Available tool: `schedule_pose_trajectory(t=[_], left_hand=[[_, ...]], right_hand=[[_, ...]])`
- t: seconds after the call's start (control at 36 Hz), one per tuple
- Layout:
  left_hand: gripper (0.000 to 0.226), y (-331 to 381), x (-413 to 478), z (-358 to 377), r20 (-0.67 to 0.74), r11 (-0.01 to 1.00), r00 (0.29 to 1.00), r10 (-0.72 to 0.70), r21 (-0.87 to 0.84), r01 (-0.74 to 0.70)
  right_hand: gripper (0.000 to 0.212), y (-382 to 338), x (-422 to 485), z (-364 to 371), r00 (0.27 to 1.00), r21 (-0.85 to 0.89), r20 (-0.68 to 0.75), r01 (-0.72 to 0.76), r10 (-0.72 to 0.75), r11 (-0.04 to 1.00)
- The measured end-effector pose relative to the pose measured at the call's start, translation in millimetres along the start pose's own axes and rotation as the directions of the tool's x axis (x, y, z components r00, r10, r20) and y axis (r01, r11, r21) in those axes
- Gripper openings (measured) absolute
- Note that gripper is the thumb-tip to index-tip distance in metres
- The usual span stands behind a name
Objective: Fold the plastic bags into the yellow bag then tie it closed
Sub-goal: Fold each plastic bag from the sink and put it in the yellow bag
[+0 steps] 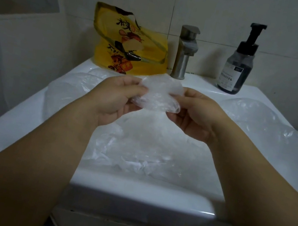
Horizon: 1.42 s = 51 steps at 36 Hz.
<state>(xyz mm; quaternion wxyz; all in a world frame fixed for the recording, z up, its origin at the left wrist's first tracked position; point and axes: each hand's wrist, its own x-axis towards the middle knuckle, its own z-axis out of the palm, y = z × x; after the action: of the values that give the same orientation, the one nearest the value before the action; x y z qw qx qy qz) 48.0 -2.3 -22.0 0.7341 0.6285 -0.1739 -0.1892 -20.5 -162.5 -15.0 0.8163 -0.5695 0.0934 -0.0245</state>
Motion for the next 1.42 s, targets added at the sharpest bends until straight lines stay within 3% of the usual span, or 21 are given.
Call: schedule_pose_trajectory(t=[0.14,0.33,0.47,0.58,0.72,0.81,0.86,0.94,1.06,1.17,1.28,1.42], left_hand=[[0.020,4,-3,-1,0.058,0.996,0.998,-0.001,-0.086,0.006],[0.021,3,-7,-3,0.148,0.990,0.980,-0.132,-0.020,0.136],[0.032,7,-6,-3,0.132,0.989,0.989,-0.066,-0.124,0.082],[0.033,6,-5,-1,0.110,0.993,0.993,-0.030,-0.111,0.043],[0.030,9,-5,-2,0.116,0.977,0.991,-0.064,-0.193,0.086],[0.025,5,-4,0,0.011,0.997,0.999,-0.032,-0.075,0.032],[0.015,1,-2,2,-0.041,0.996,0.998,0.041,0.079,-0.038],[0.019,-2,-1,1,-0.069,0.985,0.994,0.084,0.156,-0.072],[0.034,-1,0,-2,-0.040,0.993,0.997,0.069,0.101,-0.064],[0.041,1,0,0,-0.036,0.994,0.994,0.105,0.017,-0.104],[0.049,3,1,0,-0.049,0.979,0.993,0.110,-0.167,-0.117],[0.055,-9,-4,16,0.199,0.991,0.973,-0.116,0.087,0.100]], right_hand=[[0.028,-4,-3,-1,0.995,0.070,0.066,0.077,-0.081,0.995],[0.030,-6,-4,-4,0.995,0.015,0.080,0.065,-0.066,0.998],[0.029,-6,-5,-5,0.990,-0.057,0.126,0.069,-0.061,0.996],[0.029,-7,-6,-3,0.984,0.027,0.167,0.055,-0.058,0.998],[0.034,-4,-3,-4,0.989,-0.121,0.052,0.141,-0.135,0.983],[0.012,1,-2,-3,0.981,-0.300,0.058,0.196,-0.187,0.934],[0.004,2,-2,-2,0.980,-0.316,0.058,0.200,-0.191,0.927],[0.023,2,0,-2,0.987,-0.317,0.022,0.155,-0.156,0.936],[0.050,2,2,-5,1.000,-0.327,0.007,-0.009,0.012,0.945],[0.021,3,-1,-3,0.998,-0.477,0.005,-0.052,0.062,0.877],[0.007,4,-2,2,0.994,-0.367,0.033,0.106,-0.102,0.924],[0.013,6,-4,9,0.977,-0.244,0.114,0.202,-0.179,0.948]])
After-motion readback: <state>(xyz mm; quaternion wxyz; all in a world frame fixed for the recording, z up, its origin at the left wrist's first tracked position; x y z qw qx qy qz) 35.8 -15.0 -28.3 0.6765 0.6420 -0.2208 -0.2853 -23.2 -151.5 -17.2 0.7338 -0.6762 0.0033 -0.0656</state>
